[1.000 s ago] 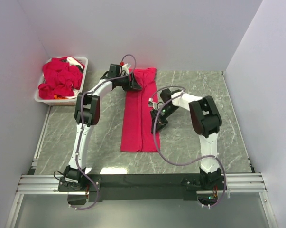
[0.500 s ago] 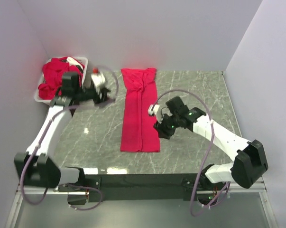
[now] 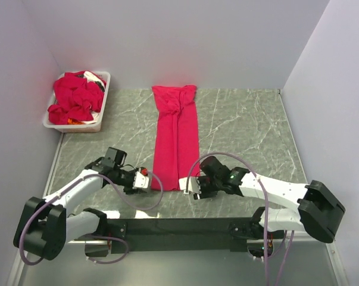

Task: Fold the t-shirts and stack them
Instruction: Fold the tshirt

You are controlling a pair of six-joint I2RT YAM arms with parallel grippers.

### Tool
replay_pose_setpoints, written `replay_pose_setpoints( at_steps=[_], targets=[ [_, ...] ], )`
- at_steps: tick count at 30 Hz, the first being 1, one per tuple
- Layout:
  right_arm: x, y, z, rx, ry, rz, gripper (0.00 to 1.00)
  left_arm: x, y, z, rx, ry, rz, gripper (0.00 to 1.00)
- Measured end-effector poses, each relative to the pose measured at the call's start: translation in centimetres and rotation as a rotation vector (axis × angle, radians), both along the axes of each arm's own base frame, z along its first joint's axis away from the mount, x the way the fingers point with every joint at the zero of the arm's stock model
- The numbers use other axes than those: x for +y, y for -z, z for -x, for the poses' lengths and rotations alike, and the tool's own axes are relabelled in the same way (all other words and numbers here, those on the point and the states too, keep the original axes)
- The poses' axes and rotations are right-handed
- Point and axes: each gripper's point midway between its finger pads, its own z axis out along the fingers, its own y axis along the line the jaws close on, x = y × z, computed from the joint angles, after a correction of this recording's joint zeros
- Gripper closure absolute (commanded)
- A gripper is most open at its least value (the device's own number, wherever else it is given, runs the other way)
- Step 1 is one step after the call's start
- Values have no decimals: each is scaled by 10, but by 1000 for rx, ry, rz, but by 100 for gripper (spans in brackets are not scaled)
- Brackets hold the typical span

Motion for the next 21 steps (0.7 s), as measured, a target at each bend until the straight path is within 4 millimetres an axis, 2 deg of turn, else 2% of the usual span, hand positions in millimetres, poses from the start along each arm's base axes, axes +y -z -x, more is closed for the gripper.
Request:
replay_pose_setpoints(
  at_steps=[7,16,21],
  targets=[
    [14,15,-9,-77,-70,11,55,-14,15,-2,-90,85,-21,49],
    [23,27,-17,-104,-108,46,71,-19,35,-8,-94,126,-81,62],
    [27,26,-21,-108,-106,52,72,-24,34,-18,-112,148,-107,56]
  ],
)
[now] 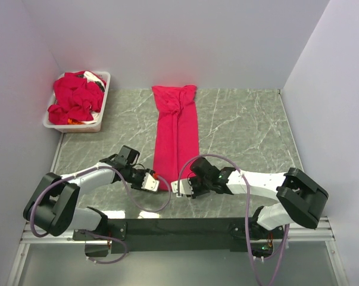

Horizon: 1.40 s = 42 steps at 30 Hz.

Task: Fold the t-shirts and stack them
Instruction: Fold the tshirt

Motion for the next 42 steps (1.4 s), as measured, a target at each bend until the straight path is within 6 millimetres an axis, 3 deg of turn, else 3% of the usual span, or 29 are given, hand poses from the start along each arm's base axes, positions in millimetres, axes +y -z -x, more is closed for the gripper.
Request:
replay_pose_setpoints(
  at_steps=[4,12,16,19,26,32,35,42],
  targets=[
    [0,0,0,-1,4,0,76,-1,-1,-1,-14,3,-4,59],
    [-1,1,0,2,21,5,100,-5,0,7,-58,59,-37,65],
    [-2,1,0,5,30,5,100,-6,2,11,-73,88,-52,89],
    [-4,0,3,20,38,9,100,-5,2,14,-70,98,-59,99],
    [-1,-11,30,60,22,-1,100,-3,-7,32,-57,125,-53,99],
    [-4,-22,53,110,15,-12,100,-4,-33,60,-52,166,8,99],
    [-10,-22,55,126,32,8,100,-5,-43,66,-12,133,30,99],
    [-13,-36,21,71,96,-21,100,0,-55,26,27,-1,41,99]
  ],
)
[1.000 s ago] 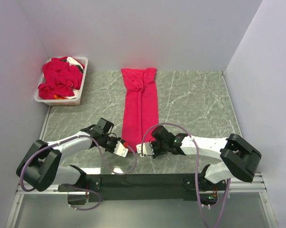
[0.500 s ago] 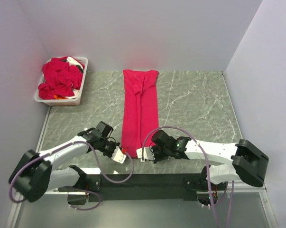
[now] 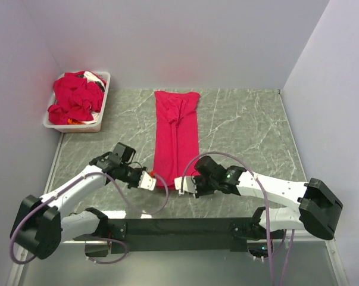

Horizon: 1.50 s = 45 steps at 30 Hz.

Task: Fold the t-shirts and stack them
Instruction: Fold the tshirt

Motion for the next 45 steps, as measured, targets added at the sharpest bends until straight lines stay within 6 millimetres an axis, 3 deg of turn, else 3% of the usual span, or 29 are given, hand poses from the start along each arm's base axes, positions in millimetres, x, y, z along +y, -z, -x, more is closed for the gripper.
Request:
replay_pose_setpoints(
  at_steps=[8,19,27,32,38,45],
  targets=[
    [-3,-18,-55,-93,47,-2,100,-5,-9,-54,-58,-47,17,99],
    [-2,-22,-135,-143,78,30,100,-5,-14,-143,-169,-80,25,99],
    [-5,-14,-197,-151,114,42,100,-4,2,-203,-201,-97,20,99],
    [2,-20,-231,-181,118,32,100,-1,2,-237,-221,-117,31,99],
    [5,-21,-259,-197,132,20,100,2,-2,-271,-260,-129,38,99],
    [7,1,-276,-175,141,42,100,1,14,-291,-255,-134,33,96]
  ],
)
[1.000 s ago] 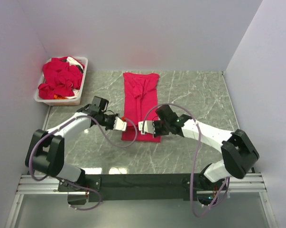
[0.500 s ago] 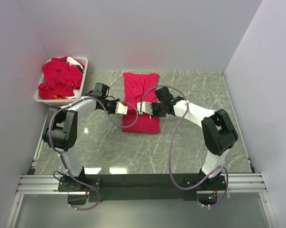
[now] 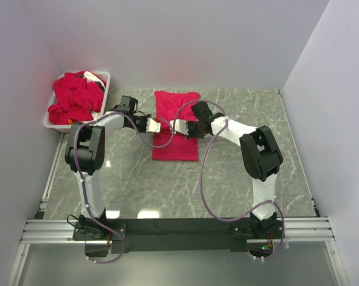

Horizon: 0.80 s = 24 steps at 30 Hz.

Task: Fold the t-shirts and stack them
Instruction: Fold the tshirt

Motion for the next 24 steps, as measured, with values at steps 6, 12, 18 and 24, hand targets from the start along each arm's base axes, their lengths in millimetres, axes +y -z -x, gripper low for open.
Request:
replay_pose_setpoints(
  at_steps=[6,12,18,24],
  targets=[
    [-4,7,-9,-15,53,15,56,-2,9,-12,11,-34,16,61],
    [-11,-5,-23,-63,165,-2,45,5,-3,-24,23,-124,65,48],
    [-17,-58,1,-79,208,-97,45,31,-47,8,6,-193,105,45],
    [-12,-81,64,-65,149,-169,46,20,-56,77,24,-143,124,44]
  ],
)
